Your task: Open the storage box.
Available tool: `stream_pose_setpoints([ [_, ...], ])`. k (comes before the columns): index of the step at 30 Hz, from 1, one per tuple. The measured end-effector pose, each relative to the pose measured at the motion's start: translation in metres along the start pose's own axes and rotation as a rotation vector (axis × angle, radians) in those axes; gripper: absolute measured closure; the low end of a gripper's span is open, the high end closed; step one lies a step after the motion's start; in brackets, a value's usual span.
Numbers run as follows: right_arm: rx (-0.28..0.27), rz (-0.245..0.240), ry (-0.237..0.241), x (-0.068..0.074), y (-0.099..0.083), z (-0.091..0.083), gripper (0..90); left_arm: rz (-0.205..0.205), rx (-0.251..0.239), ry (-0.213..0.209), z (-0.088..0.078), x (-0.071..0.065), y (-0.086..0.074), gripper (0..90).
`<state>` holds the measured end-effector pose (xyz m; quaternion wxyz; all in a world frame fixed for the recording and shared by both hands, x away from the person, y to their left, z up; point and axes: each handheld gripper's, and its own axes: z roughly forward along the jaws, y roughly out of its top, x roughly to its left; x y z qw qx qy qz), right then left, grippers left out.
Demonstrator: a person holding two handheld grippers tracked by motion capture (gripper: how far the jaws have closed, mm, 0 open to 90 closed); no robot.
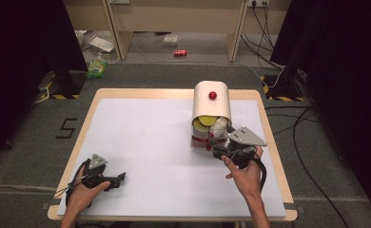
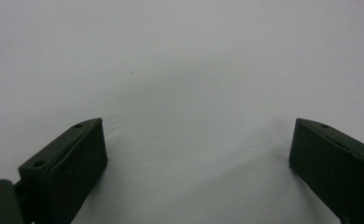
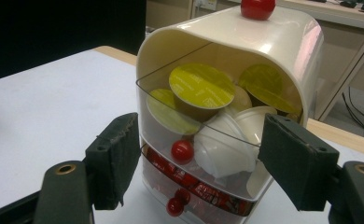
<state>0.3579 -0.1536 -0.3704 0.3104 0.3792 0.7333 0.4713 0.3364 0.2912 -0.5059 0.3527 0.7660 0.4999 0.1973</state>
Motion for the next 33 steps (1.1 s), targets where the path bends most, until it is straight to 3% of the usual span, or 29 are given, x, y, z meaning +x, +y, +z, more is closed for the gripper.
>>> stream_pose_setpoints([
  [10,0.019,-0.022,0.006,0.0,0.004,0.013,29.1,0.001,0.0,0.0,0.0,0.0,0.0,3.5],
  [21,0.04,-0.006,0.022,-0.005,0.003,0.025,28.8,0.001,0.0,0.0,0.0,0.0,0.0,3.5],
  [33,0.071,-0.018,0.04,-0.003,0.006,0.023,28.1,-0.001,0.0,-0.001,0.0,0.0,0.0,3.5],
])
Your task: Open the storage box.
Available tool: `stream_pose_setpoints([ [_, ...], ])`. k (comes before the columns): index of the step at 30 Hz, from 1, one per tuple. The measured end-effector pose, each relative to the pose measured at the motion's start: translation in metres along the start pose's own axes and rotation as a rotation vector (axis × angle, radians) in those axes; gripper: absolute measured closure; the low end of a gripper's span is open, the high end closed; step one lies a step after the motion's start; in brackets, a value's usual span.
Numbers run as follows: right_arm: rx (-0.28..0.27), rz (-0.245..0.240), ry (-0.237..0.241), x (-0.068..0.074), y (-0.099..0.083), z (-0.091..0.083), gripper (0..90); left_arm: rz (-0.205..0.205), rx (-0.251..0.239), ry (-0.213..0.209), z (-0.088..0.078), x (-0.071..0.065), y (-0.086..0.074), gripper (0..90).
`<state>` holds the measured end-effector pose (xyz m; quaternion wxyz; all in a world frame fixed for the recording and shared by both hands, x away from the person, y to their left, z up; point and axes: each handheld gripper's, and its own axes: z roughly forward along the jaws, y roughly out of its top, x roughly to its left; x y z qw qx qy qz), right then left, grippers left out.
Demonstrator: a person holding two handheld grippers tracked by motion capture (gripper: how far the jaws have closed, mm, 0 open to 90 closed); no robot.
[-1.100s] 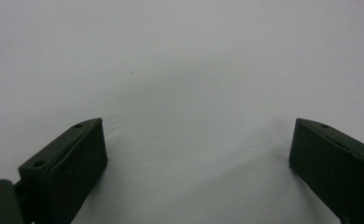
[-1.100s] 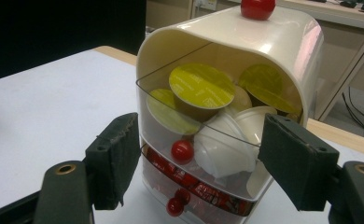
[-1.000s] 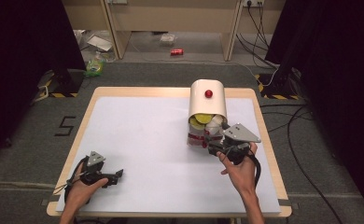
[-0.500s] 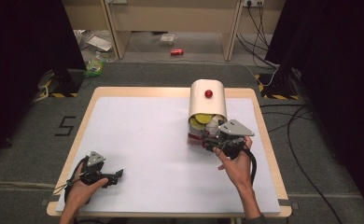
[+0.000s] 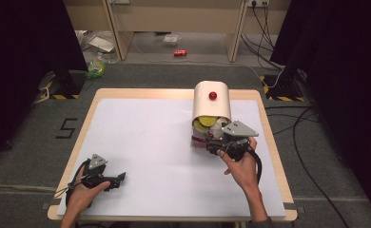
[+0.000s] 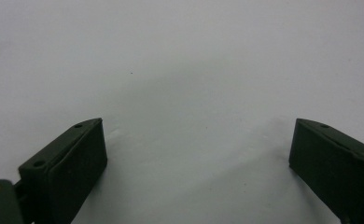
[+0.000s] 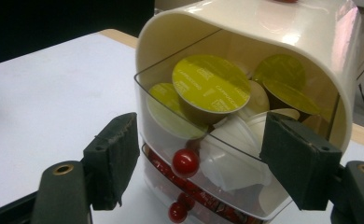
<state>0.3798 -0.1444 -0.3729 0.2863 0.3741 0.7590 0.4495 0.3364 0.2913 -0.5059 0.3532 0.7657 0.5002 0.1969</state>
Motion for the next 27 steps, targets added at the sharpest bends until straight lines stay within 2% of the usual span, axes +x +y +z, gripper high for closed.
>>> stream_pose_setpoints([
  [6,0.023,-0.016,0.002,0.002,0.002,-0.002,28.2,0.002,0.0,0.001,0.0,0.0,0.0,3.5],
  [11,0.03,0.0,0.017,0.001,0.002,-0.004,28.4,0.002,0.0,0.001,0.0,0.0,0.0,3.5],
  [27,0.059,-0.024,0.038,0.008,-0.001,-0.015,28.8,0.002,-0.001,0.001,0.0,0.0,0.0,3.5],
])
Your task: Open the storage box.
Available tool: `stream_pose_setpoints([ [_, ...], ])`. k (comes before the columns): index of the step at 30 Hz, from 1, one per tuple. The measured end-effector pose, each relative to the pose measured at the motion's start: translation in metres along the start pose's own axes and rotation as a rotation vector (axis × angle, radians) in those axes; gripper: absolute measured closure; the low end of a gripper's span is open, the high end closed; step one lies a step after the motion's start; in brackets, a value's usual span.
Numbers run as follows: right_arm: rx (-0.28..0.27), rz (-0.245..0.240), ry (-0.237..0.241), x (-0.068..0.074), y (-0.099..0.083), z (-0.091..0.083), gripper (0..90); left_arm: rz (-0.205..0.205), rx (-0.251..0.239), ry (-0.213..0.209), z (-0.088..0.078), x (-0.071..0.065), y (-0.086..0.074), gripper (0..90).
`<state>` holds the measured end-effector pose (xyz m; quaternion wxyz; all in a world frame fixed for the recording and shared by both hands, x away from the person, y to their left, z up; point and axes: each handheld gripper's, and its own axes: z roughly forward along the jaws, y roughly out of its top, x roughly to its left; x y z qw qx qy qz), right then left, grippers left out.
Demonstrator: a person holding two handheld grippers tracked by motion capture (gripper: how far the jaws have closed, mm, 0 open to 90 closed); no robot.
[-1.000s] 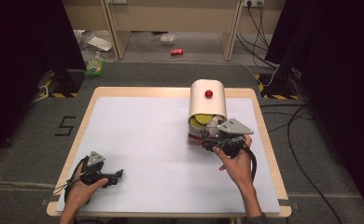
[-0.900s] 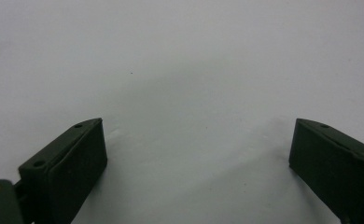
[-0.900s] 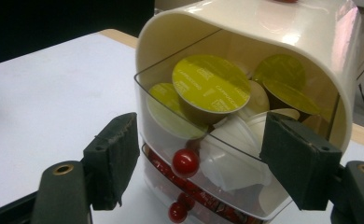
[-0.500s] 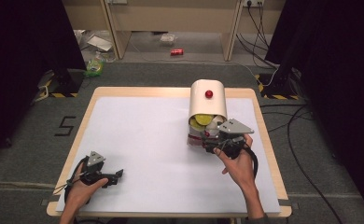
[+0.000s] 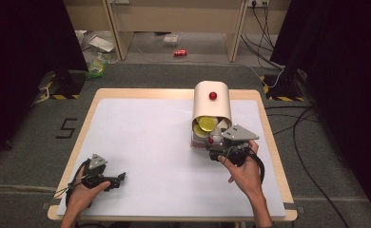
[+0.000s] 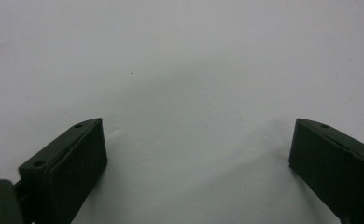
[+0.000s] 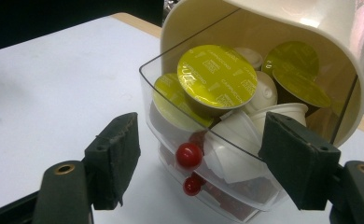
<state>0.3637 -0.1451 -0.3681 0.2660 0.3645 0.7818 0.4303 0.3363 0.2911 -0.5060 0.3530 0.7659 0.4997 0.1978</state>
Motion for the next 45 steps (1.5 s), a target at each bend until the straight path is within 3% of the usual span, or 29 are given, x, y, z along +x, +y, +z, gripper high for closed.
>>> stream_pose_setpoints([
  [45,0.025,-0.017,0.043,0.018,-0.018,-0.026,31.4,0.0,0.0,0.0,0.0,0.0,0.0,3.5],
])
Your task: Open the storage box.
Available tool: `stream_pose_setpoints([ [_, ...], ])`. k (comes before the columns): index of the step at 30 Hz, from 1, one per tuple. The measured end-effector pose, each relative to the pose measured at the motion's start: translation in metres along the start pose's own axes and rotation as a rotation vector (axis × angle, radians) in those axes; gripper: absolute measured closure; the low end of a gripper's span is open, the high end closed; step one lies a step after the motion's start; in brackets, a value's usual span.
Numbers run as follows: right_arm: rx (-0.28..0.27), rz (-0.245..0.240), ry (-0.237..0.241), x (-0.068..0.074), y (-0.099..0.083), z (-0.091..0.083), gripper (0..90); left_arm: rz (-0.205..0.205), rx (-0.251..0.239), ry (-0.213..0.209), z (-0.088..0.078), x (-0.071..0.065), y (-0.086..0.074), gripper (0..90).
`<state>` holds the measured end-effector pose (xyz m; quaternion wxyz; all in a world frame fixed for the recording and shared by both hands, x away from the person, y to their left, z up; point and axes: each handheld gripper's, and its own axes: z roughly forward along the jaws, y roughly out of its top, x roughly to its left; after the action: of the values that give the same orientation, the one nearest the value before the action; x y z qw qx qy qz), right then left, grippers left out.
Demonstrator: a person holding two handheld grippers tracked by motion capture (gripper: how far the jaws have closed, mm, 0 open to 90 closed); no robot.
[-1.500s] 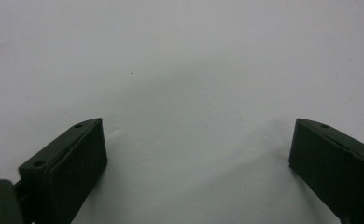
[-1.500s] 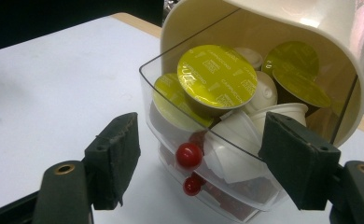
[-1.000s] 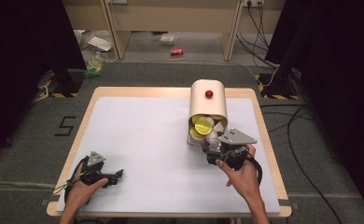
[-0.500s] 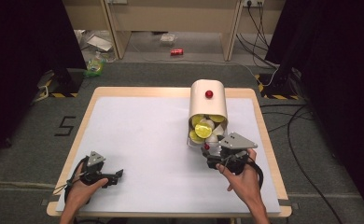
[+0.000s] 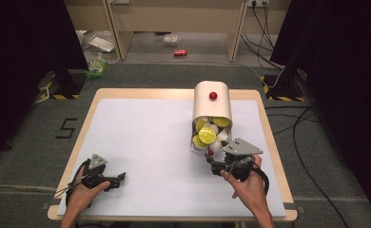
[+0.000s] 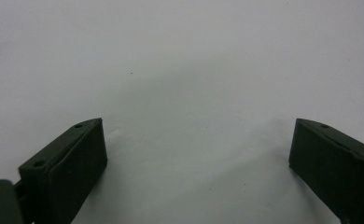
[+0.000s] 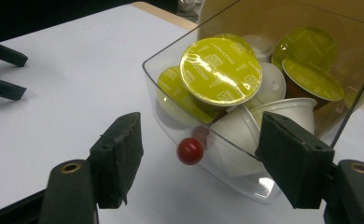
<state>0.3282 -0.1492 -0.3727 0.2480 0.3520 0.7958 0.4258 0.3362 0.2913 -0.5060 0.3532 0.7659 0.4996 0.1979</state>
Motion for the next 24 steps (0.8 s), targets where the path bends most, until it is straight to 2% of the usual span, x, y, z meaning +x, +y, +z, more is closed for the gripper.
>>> stream_pose_setpoints([
  [24,0.03,-0.005,0.011,0.0068,-0.0049,-0.0059,32.4,-0.001,-0.001,-0.001,-0.0001,0.0001,-0.0001,3.5],
])
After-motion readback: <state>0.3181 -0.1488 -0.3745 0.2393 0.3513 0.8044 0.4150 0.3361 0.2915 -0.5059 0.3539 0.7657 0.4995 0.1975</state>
